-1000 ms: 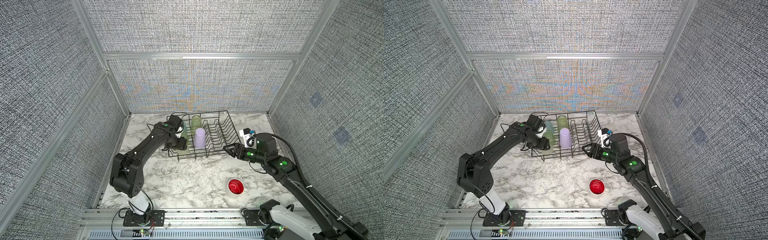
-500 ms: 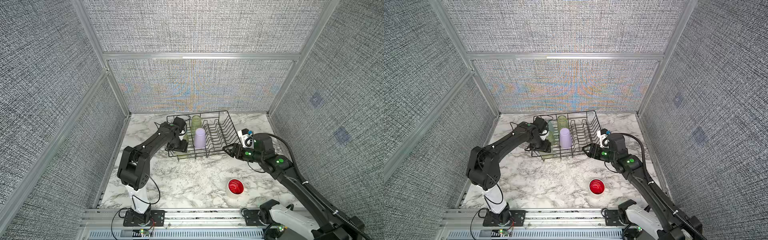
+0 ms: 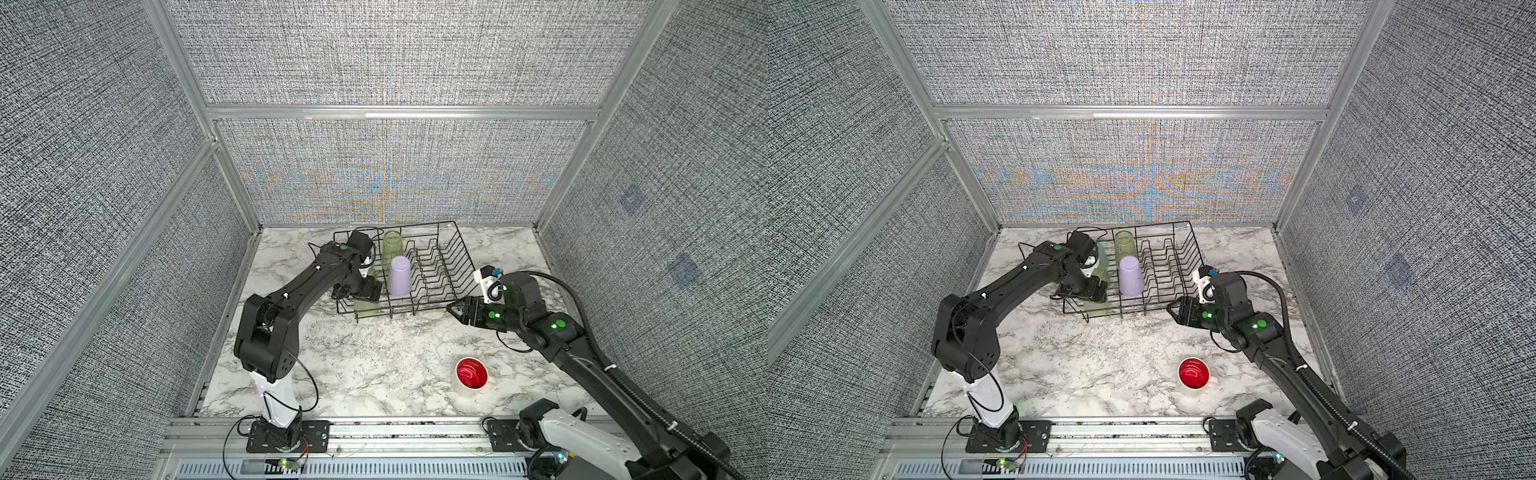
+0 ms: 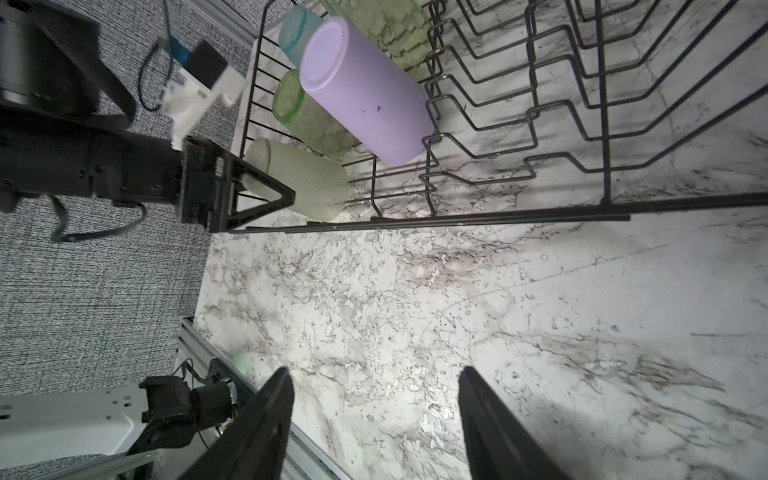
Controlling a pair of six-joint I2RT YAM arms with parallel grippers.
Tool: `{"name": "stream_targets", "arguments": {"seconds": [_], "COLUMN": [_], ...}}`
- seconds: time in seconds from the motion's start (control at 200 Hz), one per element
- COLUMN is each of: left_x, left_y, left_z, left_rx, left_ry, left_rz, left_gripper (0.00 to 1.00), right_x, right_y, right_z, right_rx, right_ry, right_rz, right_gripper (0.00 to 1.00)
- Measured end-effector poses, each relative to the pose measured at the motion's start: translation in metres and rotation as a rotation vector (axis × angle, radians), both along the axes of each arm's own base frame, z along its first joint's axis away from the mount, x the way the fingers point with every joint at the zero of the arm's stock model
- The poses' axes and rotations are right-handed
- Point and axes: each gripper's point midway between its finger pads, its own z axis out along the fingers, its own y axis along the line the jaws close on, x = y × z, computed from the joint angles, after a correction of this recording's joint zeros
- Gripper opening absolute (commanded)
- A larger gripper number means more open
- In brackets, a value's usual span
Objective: Load the cups into the dish rack
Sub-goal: 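Lower the pale green cup into the rack with the left gripper, then open the left gripper and withdraw while right gripper grasps the white mug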
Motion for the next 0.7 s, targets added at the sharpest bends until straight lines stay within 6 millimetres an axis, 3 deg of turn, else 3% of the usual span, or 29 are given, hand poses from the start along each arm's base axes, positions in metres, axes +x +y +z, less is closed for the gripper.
{"name": "stream_targets", "arguments": {"seconds": [0.235,0.535,0.7], "left_x": [-0.003,-0.01,-0.015], "left_y": [0.002,0.021,0.03], "left_z": [0.012,0.069,0.102], "left_rx": [-0.013,-0.032,-0.083], "left_ry": [-0.028,-0.209,-0.356], "left_rz": [0.004,0.044,0.07], "left_gripper": [0.95,0.94,0.94], "right_x": [-0.017,-0.044,-0.063], "right_y": [0.0,-0.016,-0.001], "right_z": [-0.024,-0.069,-0.068], "right_rx": [-0.091,-0.298,-0.333], "right_ry": [0.057,0.187,0.243], "right_rz": [0.036,0.038,0.134], "right_gripper": [0.64,0.67,0.67]}}
